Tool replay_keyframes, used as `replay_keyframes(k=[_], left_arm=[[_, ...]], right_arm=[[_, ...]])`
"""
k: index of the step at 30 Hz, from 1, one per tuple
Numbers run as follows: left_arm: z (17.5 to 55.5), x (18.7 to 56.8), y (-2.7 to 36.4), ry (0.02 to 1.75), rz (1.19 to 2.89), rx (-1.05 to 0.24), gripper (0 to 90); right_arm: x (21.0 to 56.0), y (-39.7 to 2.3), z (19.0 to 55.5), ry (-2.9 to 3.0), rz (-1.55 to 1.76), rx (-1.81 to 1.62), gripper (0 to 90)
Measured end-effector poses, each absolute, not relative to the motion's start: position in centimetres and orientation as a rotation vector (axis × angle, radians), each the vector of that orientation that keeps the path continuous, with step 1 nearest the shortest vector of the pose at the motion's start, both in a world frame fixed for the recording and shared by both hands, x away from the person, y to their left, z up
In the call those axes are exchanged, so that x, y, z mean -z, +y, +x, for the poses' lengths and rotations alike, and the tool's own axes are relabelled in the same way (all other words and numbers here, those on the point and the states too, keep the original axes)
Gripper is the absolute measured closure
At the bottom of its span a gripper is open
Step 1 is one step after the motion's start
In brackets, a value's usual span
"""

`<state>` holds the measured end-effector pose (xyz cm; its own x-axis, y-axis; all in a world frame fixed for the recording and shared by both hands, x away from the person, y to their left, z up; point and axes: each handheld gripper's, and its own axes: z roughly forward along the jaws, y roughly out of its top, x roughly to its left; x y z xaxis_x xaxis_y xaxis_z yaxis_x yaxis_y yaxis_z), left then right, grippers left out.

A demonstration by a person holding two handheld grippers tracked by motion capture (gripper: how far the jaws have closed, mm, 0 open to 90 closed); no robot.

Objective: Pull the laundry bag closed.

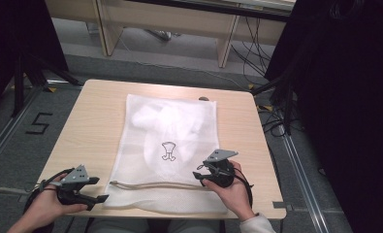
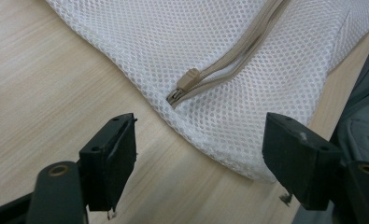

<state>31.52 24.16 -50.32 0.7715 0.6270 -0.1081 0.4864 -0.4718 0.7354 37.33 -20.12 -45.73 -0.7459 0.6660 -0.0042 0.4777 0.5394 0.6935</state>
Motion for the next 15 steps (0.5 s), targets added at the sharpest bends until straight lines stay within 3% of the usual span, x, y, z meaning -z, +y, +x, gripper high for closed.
replay_keyframes(k=[4, 15], left_arm=[[31.7, 50.4, 24.4, 0.831, 2.197, -0.233, 26.0], [31.8, 50.4, 24.5, 0.838, 2.191, -0.229, 25.7]], right_arm=[[45.9, -19.2, 37.3, 2.517, 0.941, -1.076, 39.1], [45.7, -14.7, 37.8, 2.592, 0.793, -1.15, 49.9]])
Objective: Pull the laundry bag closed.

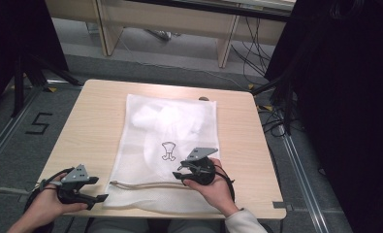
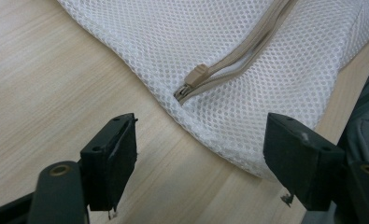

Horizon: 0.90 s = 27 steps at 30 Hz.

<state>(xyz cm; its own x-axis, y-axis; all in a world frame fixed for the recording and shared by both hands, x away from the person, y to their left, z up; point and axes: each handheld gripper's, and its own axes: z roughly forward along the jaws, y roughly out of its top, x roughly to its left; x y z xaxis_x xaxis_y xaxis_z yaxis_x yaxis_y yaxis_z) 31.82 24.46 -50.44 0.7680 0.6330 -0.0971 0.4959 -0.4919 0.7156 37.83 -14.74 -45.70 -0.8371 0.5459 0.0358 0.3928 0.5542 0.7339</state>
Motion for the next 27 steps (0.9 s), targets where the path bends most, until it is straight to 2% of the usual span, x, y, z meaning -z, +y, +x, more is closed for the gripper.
replay_keyframes(k=[14, 27], left_arm=[[31.7, 50.5, 24.4, 0.856, 2.186, -0.208, 26.9], [31.8, 50.6, 24.4, 0.857, 2.195, -0.212, 27.5]], right_arm=[[45.8, -8.6, 38.1, 2.702, 0.652, -1.157, 56.2], [45.8, -5.6, 38.3, 2.772, 0.609, -1.137, 59.0]])
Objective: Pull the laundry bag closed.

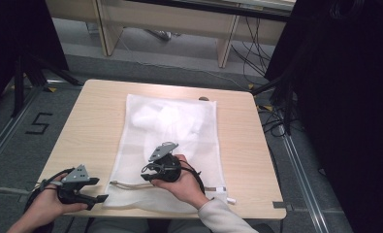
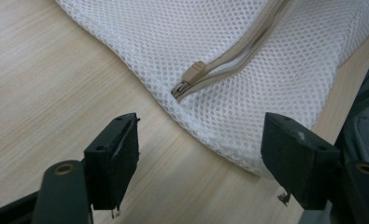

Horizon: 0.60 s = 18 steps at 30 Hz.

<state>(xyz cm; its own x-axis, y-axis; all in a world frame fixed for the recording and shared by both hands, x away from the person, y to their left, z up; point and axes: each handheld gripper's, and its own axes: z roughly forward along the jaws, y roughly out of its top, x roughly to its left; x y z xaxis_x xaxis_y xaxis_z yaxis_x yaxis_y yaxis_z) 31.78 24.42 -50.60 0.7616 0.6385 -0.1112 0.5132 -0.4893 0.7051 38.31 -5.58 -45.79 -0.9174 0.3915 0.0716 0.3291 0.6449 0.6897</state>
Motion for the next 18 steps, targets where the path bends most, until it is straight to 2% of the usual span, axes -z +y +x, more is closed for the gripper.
replay_keyframes(k=[18], left_arm=[[31.7, 50.7, 24.3, 0.879, 2.166, -0.197, 27.6]], right_arm=[[46.5, -2.2, 38.7, 2.808, 0.55, -1.134, 61.4]])
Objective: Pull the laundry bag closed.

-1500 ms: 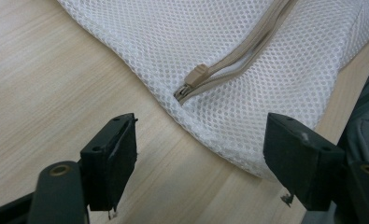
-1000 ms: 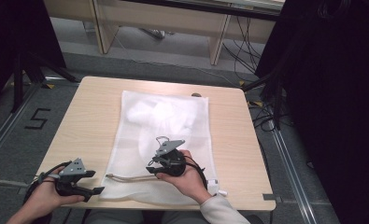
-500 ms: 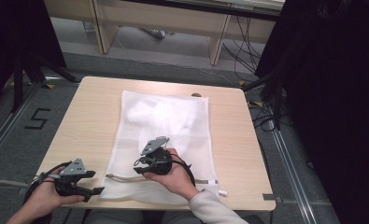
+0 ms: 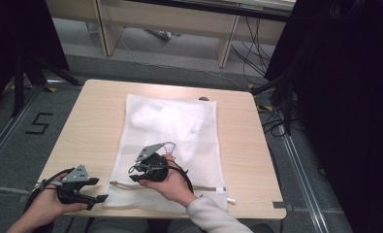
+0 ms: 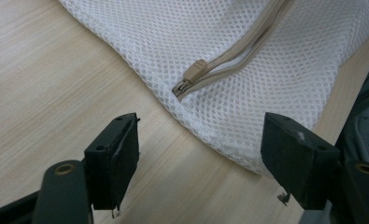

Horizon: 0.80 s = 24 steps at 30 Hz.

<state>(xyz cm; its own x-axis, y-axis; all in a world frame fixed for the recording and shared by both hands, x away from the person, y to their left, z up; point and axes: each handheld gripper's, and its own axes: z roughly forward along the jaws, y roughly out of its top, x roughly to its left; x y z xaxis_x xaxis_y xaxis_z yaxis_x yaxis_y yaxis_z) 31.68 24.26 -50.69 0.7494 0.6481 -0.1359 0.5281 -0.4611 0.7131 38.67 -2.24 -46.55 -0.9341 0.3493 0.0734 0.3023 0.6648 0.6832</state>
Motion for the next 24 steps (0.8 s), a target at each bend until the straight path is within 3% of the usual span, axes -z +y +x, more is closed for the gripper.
replay_keyframes(k=[24], left_arm=[[31.8, 50.7, 24.3, 0.86, 2.175, -0.204, 27.7]], right_arm=[[48.2, 1.2, 38.3, 2.87, 0.582, -1.135, 63.1]])
